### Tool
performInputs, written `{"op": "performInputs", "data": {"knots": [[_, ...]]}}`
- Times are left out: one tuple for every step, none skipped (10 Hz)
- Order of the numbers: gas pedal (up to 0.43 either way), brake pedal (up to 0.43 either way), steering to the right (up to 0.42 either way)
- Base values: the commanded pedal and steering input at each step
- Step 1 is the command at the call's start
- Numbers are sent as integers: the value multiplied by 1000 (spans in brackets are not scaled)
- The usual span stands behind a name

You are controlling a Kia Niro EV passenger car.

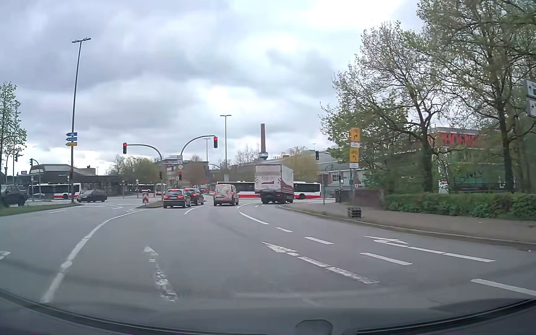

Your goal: Follow the waypoints while adhering to traffic rules and regulations

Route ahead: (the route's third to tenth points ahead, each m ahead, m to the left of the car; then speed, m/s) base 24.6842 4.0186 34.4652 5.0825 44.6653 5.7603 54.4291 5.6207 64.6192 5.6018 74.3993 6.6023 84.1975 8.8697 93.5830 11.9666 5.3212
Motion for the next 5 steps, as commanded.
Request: {"op": "performInputs", "data": {"knots": [[110, 0, -152], [110, 6, -142], [110, 0, -133], [110, 0, -125], [110, 0, -117]]}}
